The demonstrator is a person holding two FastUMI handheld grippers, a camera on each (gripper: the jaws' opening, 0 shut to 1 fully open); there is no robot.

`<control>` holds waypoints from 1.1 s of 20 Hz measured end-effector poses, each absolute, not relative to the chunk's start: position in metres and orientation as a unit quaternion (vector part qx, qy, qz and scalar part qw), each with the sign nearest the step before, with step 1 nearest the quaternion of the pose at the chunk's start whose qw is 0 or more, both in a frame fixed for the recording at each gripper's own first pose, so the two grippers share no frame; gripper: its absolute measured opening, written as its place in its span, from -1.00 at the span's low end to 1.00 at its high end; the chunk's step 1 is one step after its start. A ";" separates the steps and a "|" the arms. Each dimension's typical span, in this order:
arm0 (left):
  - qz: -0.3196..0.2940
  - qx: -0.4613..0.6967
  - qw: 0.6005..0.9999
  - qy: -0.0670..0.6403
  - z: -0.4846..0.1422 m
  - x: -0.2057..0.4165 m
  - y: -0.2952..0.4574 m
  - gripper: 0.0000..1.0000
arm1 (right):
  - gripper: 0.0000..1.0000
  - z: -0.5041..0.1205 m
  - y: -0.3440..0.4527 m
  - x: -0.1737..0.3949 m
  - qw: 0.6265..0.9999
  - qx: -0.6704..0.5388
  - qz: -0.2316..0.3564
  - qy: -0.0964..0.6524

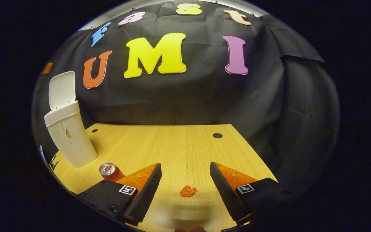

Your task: Press the lid of the desktop garbage bin to open it, pick up the crumpled paper on the desktop and throw it into the bin, then pick up the pop can on the desktop and drop it into the bin, and finally close the garbage bin lid.

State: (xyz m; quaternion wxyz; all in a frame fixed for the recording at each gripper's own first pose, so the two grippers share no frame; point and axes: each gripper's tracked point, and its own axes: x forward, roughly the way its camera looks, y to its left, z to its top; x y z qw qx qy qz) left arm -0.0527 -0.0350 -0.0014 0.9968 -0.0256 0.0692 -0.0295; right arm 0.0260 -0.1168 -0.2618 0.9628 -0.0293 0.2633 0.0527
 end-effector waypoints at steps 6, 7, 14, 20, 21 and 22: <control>-0.010 -0.014 0.995 0.094 -0.014 -0.065 -0.022 0.99 | 0.93 -0.332 -0.119 0.031 0.940 -0.052 0.067 0.331; -0.009 -0.013 0.995 0.097 -0.016 -0.067 -0.021 0.99 | 0.93 -0.346 -0.120 0.031 0.933 -0.057 0.069 0.349; 0.002 -0.008 0.993 0.114 -0.024 -0.070 -0.019 0.99 | 0.94 -0.401 -0.128 0.024 0.899 -0.064 0.066 0.428; 0.014 0.000 0.993 0.116 -0.025 -0.066 -0.011 0.99 | 0.40 -0.418 -0.129 0.021 0.887 -0.054 0.068 0.453; 0.014 0.000 0.993 0.117 -0.025 -0.065 -0.010 0.99 | 0.34 -0.419 -0.128 0.020 0.886 -0.051 0.071 0.455; 0.014 0.000 0.993 0.117 -0.026 -0.064 -0.008 0.99 | 0.22 -0.418 -0.127 0.022 0.888 -0.050 0.074 0.452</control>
